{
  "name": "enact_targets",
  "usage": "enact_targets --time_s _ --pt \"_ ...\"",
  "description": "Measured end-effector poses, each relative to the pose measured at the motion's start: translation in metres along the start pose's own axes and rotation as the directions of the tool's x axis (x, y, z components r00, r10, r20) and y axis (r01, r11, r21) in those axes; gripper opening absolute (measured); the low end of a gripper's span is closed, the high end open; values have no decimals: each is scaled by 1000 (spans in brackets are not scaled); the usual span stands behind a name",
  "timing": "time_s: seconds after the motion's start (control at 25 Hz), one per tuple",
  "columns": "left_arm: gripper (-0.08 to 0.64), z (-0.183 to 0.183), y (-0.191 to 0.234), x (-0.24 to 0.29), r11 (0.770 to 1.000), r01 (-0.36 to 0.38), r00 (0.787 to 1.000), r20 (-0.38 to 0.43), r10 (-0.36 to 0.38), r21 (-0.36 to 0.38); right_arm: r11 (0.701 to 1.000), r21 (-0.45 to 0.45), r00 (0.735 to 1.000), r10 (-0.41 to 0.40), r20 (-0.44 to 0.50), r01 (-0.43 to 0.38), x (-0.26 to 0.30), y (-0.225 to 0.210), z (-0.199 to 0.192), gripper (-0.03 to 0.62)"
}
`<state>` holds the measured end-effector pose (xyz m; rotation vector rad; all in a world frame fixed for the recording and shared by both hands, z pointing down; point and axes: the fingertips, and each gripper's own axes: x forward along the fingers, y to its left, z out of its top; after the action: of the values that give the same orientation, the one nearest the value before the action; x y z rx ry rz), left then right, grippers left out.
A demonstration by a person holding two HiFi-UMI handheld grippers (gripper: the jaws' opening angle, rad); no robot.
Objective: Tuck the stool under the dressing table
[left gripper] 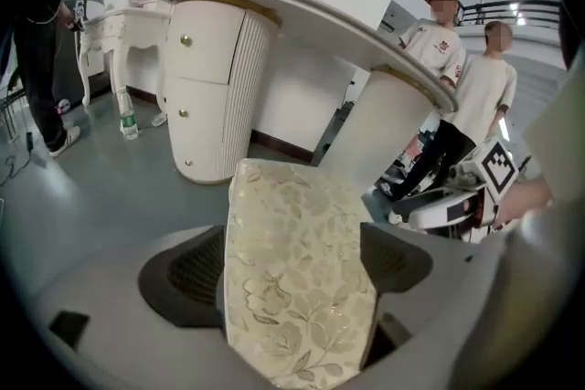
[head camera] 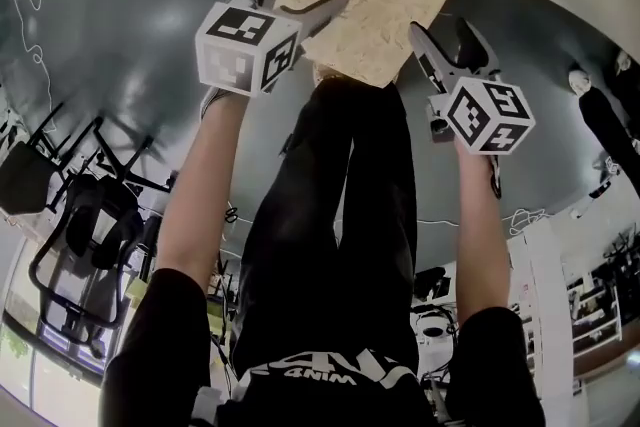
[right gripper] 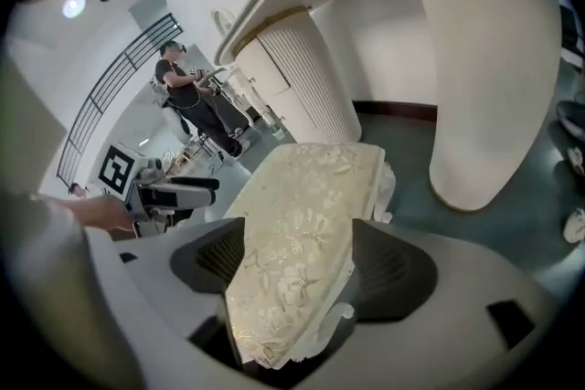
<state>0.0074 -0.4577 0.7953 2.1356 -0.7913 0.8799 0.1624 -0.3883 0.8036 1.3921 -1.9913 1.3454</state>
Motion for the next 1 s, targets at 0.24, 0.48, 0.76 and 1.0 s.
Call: enact_targets --time_s 0.24,0.48,0.76,1.0 --pt "459 -20 29 37 998 41 993 -110 -44 -37 995 103 996 16 -83 -8 29 -29 -21 351" --pt "459 -40 41 63 992 114 976 -182 -123 -61 980 190 986 89 -142 -61 50 -35 -39 350" --pt "458 -43 32 71 961 231 952 -170 -256 -154 966 227 973 163 -164 -124 53 -36 -44 350" --pt "459 -51 33 75 947 264 936 -188 -297 -184 953 245 961 221 -165 -177 63 -32 -45 350"
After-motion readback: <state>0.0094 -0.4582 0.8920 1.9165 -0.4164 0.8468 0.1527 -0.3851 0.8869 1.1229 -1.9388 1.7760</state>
